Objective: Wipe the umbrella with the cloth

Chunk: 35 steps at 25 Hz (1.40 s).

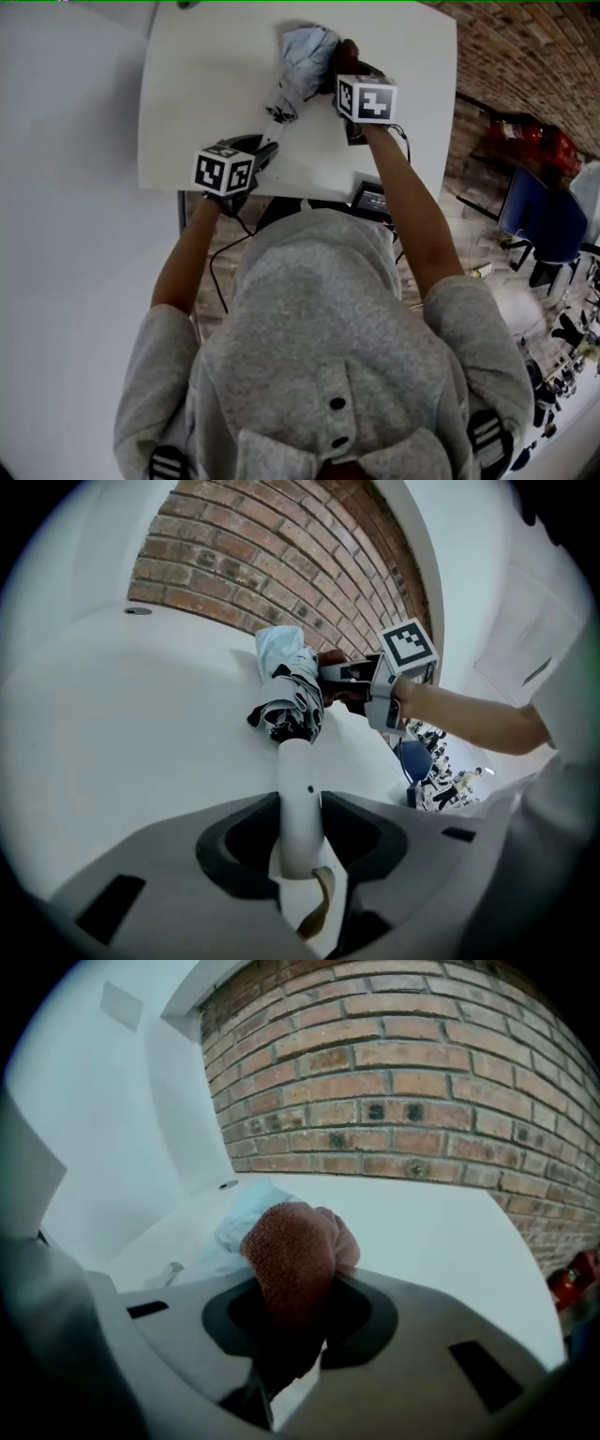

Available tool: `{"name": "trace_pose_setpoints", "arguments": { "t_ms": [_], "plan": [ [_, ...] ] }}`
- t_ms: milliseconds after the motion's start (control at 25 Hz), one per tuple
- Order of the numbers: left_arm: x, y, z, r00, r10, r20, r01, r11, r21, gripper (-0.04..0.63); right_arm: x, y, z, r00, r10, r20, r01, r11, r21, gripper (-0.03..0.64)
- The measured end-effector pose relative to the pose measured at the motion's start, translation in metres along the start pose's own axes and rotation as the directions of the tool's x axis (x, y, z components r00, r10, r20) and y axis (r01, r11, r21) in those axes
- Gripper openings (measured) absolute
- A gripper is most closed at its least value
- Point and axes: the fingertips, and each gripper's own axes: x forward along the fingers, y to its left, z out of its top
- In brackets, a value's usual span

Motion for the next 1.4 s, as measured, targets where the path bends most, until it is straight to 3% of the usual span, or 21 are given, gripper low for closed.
{"name": "trace_pose_setpoints", "arguments": {
  "t_ms": [400, 560, 640, 760, 920, 1040, 1240, 1280, 1360, 1400],
  "plan": [
    [0.009, -0.008, 0.000, 0.999, -0.033, -0.015, 0.033, 0.999, -0.011, 0.153, -0.028, 0.090, -0.042, 0.984, 0.179, -0.007, -0.177, 0.978, 0.108, 0.098],
    [0.011, -0.008, -0.002, 0.999, -0.029, -0.015, 0.029, 0.999, -0.021, 0.155, -0.043, 0.109, -0.050, 0.967, 0.256, -0.009, -0.256, 0.966, 0.031, 0.098],
    [0.008, -0.010, -0.002, 1.000, -0.017, -0.018, 0.017, 1.000, 0.018, 0.156, -0.060, 0.117, -0.051, 0.953, 0.304, -0.016, -0.304, 0.953, -0.017, 0.098],
    [-0.001, -0.009, 0.000, 0.999, 0.044, -0.015, -0.041, 0.988, 0.150, 0.160, -0.089, 0.116, -0.044, 0.939, 0.343, 0.024, -0.341, 0.938, -0.063, 0.099],
    [-0.023, -0.011, 0.014, 0.985, 0.109, 0.136, -0.132, 0.975, 0.176, 0.159, -0.142, 0.081, -0.028, 0.938, 0.320, 0.132, -0.312, 0.947, -0.080, 0.100],
    [-0.055, -0.020, 0.032, 0.939, 0.167, 0.302, -0.214, 0.968, 0.129, 0.158, -0.191, 0.046, -0.022, 0.944, 0.253, 0.211, -0.242, 0.967, -0.078, 0.100],
    [-0.113, -0.081, 0.049, 0.825, 0.211, 0.524, -0.308, 0.946, 0.105, 0.156, -0.286, -0.006, -0.031, 0.931, 0.123, 0.344, -0.102, 0.992, -0.078, 0.100],
    [-0.121, -0.099, 0.048, 0.806, 0.219, 0.550, -0.333, 0.936, 0.116, 0.140, -0.306, -0.013, -0.035, 0.922, 0.103, 0.373, -0.081, 0.994, -0.073, 0.100],
    [-0.134, -0.136, 0.042, 0.764, 0.243, 0.598, -0.402, 0.904, 0.147, 0.017, -0.345, -0.026, -0.048, 0.902, 0.065, 0.426, -0.043, 0.997, -0.062, 0.100],
    [-0.139, -0.154, 0.039, 0.741, 0.248, 0.623, -0.433, 0.887, 0.162, 0.015, -0.363, -0.031, -0.055, 0.891, 0.050, 0.451, -0.026, 0.998, -0.058, 0.100]
  ]
}}
